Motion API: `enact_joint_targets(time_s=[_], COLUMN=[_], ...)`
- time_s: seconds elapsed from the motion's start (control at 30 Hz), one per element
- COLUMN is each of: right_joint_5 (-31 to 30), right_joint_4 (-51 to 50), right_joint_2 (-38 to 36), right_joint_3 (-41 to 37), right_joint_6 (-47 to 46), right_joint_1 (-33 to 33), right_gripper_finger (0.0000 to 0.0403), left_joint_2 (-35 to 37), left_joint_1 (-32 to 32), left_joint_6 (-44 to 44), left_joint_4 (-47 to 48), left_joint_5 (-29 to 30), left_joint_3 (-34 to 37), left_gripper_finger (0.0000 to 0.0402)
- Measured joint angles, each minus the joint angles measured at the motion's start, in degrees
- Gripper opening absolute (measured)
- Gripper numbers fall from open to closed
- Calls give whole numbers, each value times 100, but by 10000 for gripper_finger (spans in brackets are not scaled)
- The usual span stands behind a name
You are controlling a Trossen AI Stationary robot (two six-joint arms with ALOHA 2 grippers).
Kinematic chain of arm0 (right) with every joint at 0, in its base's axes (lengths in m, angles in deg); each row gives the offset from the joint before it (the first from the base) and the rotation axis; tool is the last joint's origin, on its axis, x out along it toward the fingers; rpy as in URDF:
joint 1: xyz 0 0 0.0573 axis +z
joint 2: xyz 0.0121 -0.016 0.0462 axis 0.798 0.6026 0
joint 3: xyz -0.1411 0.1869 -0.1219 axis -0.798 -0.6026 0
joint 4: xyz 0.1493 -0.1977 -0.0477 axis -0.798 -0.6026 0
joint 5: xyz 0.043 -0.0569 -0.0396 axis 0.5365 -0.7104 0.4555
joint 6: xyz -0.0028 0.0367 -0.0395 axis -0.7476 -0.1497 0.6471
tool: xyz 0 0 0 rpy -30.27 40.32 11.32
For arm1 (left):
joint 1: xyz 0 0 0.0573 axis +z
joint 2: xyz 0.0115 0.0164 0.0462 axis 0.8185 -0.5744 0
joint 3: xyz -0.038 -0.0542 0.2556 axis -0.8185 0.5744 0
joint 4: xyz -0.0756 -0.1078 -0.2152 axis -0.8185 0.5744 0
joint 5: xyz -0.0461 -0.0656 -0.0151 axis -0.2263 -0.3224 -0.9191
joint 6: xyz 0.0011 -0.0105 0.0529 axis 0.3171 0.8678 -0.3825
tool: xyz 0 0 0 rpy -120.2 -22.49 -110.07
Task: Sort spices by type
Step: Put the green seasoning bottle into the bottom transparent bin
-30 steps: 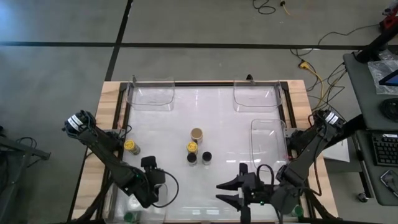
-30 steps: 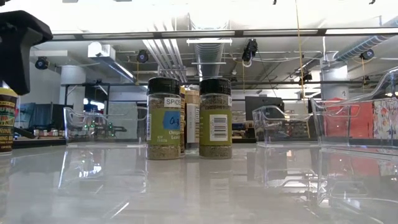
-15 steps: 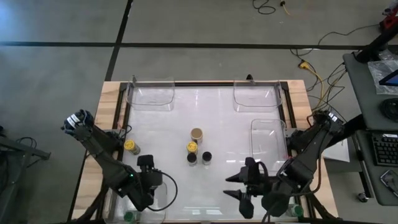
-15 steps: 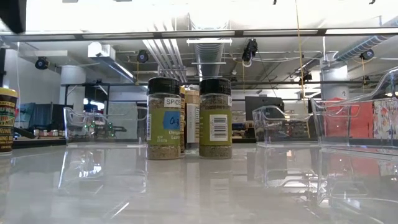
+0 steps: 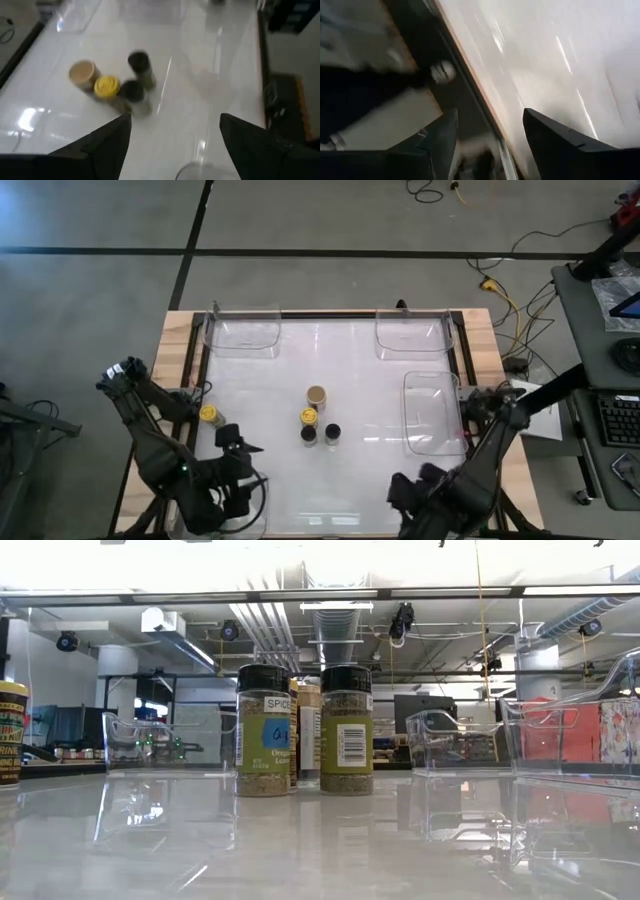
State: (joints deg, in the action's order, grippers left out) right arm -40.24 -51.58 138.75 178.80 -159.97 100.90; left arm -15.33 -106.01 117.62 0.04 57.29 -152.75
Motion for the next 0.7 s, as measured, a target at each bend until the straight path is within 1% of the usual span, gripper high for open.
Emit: enact_joint_targets(time_s=[0.1, 0.23, 0.27, 0.33, 0.47, 0.7], right_joint_5=[939, 1868, 1997, 2117, 2143, 2234], right_joint_4=[45, -3, 0, -23, -19, 14], right_joint_2=[247, 409, 416, 404, 129, -670], right_joint_3=[61, -26, -110, -335, -935, -2236], right_joint_6=[-124, -534, -580, -705, -1013, -1908], right_joint_1=[106, 262, 317, 401, 648, 1089], right_gripper_finger=[238, 270, 280, 297, 324, 334], left_joint_2=[-1, -1, -14, -24, -24, -52], left_joint_1=[7, 4, 2, -4, -26, -88], left_joint_6=[-236, -344, -346, -342, -338, -331], left_joint_4=[-288, -592, -641, -723, -864, -985], left_joint_5=[188, 260, 255, 256, 256, 254], left_joint_3=[-11, 51, 67, 77, 82, 89], left_gripper_finger=[288, 288, 288, 288, 288, 288])
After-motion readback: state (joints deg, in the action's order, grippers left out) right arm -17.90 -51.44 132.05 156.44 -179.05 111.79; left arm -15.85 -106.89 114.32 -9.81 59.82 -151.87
